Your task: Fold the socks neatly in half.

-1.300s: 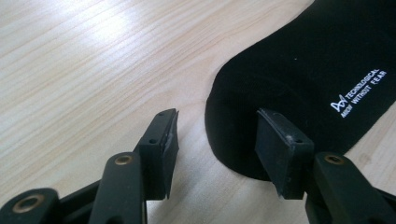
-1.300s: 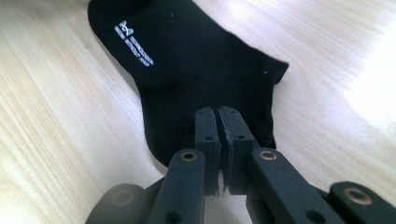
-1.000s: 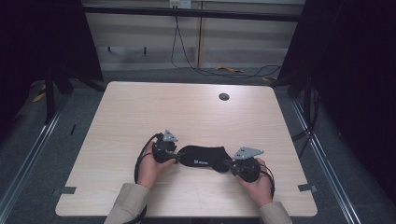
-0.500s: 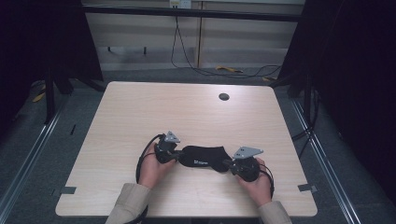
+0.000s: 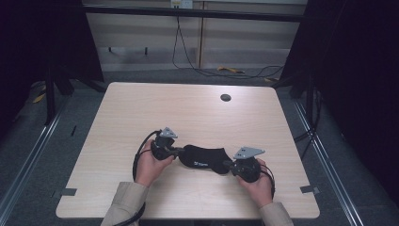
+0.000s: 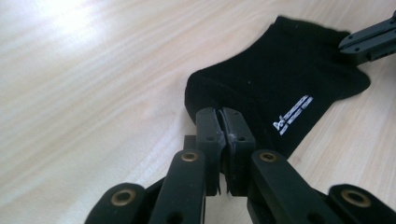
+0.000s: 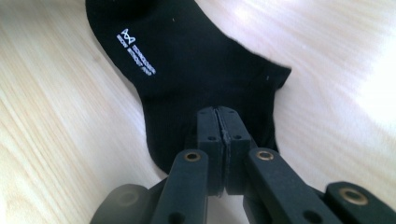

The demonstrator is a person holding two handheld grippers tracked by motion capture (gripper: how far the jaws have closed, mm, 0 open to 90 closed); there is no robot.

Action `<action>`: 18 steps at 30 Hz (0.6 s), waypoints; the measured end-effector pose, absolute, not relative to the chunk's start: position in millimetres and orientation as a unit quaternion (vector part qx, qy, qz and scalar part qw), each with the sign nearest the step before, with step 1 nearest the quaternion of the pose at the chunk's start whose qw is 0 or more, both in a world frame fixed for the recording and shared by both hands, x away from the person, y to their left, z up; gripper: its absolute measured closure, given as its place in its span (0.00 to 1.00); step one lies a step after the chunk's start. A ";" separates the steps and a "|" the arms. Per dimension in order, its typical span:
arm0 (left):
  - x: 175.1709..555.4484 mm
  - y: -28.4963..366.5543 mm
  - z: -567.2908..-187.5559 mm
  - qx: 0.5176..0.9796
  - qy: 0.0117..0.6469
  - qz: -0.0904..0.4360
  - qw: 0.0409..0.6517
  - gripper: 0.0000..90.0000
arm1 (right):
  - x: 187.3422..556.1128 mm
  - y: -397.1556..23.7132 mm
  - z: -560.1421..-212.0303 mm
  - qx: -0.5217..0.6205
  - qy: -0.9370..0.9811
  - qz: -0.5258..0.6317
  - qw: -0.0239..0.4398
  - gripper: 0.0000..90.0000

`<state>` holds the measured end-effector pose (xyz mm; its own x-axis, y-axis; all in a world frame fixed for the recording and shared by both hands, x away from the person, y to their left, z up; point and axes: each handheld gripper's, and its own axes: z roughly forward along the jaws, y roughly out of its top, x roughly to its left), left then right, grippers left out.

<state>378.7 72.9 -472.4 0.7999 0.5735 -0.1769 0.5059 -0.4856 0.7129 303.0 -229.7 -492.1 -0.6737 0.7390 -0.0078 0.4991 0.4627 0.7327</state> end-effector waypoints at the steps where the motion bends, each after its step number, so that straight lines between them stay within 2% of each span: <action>1: 379.2 73.5 -470.6 0.862 0.312 0.043 0.398 0.96 | 303.6 -228.5 -490.9 0.370 0.838 0.365 0.165 0.98; 12: 380.7 72.4 -459.1 0.864 0.300 0.039 0.403 0.96 | 318.8 -193.7 -482.0 0.340 0.846 0.374 0.172 0.98; 18: 383.8 70.2 -452.2 0.862 0.295 0.040 0.410 0.96 | 327.6 -174.3 -492.5 0.330 0.856 0.367 0.156 0.99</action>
<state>383.8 70.2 -452.2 0.8230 0.5410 -0.1733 0.4761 -0.4905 0.7299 327.6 -174.3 -492.5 -0.7338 0.6789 -0.0248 0.4497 0.5128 0.7313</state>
